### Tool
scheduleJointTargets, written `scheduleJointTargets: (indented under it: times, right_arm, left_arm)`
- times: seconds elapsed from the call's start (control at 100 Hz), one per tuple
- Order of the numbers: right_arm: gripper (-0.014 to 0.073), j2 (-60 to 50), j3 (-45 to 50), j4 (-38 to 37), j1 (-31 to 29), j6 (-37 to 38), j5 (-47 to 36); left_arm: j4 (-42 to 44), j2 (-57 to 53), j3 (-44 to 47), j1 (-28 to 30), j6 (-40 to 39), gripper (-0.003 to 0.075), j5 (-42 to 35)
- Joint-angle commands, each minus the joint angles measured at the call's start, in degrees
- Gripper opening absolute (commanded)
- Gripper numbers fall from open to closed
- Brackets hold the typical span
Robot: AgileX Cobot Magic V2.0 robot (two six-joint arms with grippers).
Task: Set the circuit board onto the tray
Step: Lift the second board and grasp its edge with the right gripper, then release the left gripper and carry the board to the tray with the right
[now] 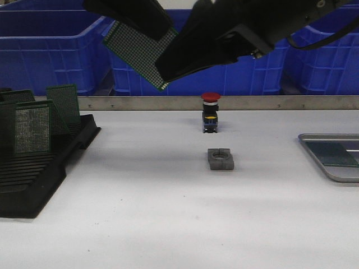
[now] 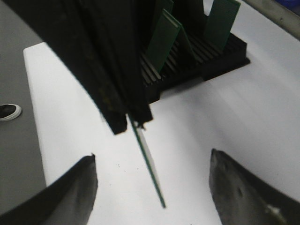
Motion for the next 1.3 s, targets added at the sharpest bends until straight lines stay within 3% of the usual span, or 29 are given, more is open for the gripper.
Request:
scheduleJointTargets:
  times: [0.0,0.06,0.13,0.25,0.36,0.62,0.71,0.87,0.98,1.29]
  right_arm:
    - [0.0523,-0.59,-1.59,3.83,0.66,-0.94,0.20]
    - [0.0484,0.10,-1.59,5.18,0.67,-0.94,0.20]
    - [0.0374,0.47,-1.59,8.13,0.67,-0.94,0.20]
    - [0.0082,0.62,-1.59,13.92,0.67,-0.94,1.25]
    - [-0.0129,0.62,-1.59,16.94,0.67,-0.94,1.84]
    - [-0.0121,0.62,-1.59,16.94,0.67,-0.94,1.84]
    - [-0.0121,0.62,-1.53,16.94,0.67,-0.94,1.58]
    - [-0.0121,0.99,-1.33,15.22,0.37,-0.94,-1.28]
    - [-0.0121,0.99,-0.36,14.36,0.37,-0.94,-4.24]
    - [-0.0121,0.99,9.52,19.89,-2.65,1.50,-22.88]
  left_arm:
    - [-4.14,-2.73,-1.91,-0.42,-0.13,-0.0020,2.55]
    - [-4.14,-2.73,-1.91,-0.42,-0.13,-0.0020,2.55]
    - [-4.14,-2.73,-1.91,-0.42,-0.13,-0.0020,2.55]
    - [-4.14,-2.73,-1.91,-0.42,-0.13,-0.0020,2.55]
    - [-4.14,-2.73,-1.91,-0.42,-0.13,-0.0020,2.29]
    - [-4.14,-2.73,-2.03,-0.42,-0.13,0.0001,0.30]
    - [-4.14,-2.73,-2.03,-0.42,-0.13,0.0108,0.30]
    - [-3.70,-2.73,-2.03,-0.42,-0.13,0.0427,-1.22]
    - [-3.35,-2.73,-2.05,-0.07,-0.13,0.0555,-5.00]
    - [-1.27,-2.73,-5.65,2.22,-0.35,0.0566,-7.03]
